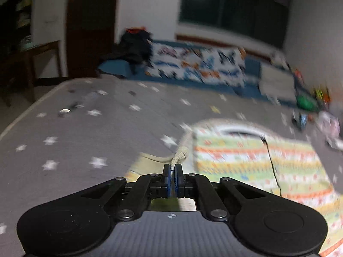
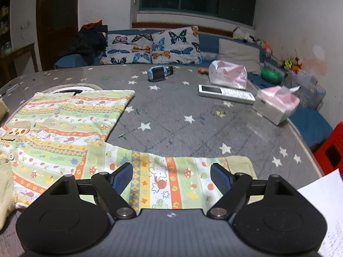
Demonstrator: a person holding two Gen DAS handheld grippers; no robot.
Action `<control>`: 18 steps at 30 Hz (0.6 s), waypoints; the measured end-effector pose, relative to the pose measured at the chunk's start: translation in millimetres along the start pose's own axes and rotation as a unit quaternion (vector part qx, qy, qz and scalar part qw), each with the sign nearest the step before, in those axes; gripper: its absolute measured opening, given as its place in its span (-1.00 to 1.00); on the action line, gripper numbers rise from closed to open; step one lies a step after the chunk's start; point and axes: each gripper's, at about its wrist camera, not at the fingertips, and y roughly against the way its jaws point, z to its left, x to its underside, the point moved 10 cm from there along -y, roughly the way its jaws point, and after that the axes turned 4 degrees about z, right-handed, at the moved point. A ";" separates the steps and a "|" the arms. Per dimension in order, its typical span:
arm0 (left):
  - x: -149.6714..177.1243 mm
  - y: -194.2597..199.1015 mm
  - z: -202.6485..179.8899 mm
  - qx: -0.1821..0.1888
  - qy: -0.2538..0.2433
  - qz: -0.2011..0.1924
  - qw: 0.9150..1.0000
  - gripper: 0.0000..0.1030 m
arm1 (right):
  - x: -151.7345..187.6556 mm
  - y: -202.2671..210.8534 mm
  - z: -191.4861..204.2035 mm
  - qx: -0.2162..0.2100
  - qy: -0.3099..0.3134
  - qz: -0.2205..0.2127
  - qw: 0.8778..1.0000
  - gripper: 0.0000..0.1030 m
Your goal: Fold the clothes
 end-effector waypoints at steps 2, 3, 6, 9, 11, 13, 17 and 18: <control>-1.5 20.6 22.5 -0.009 0.026 -0.017 0.999 -0.93 | -0.9 2.0 1.6 0.001 0.005 -0.003 1.000 0.58; -0.6 29.4 33.0 -0.015 0.036 -0.023 0.999 -0.93 | -0.7 1.9 1.8 0.001 0.005 -0.002 1.000 0.58; 7.1 51.1 67.9 -0.038 0.063 -0.035 0.997 -0.93 | 1.2 0.5 2.6 0.001 0.005 0.001 1.000 0.58; 19.6 60.9 95.9 -0.061 0.078 -0.034 0.994 -0.93 | 4.7 -3.8 3.3 0.001 0.002 0.008 1.000 0.58; 30.0 58.6 110.1 -0.076 0.084 -0.024 0.993 -0.93 | 7.1 -6.7 3.8 0.002 0.001 0.013 1.000 0.58; 40.1 54.6 121.2 -0.091 0.089 -0.016 0.992 -0.93 | 10.2 -10.6 4.2 0.005 0.001 0.019 1.000 0.58; 59.3 52.1 136.8 -0.124 0.091 -0.008 0.988 -0.94 | 14.2 -14.1 2.3 0.012 0.000 0.031 0.999 0.58; 64.0 51.9 140.1 -0.129 0.094 -0.006 0.987 -0.94 | 15.0 -13.9 1.7 0.014 0.001 0.033 0.999 0.58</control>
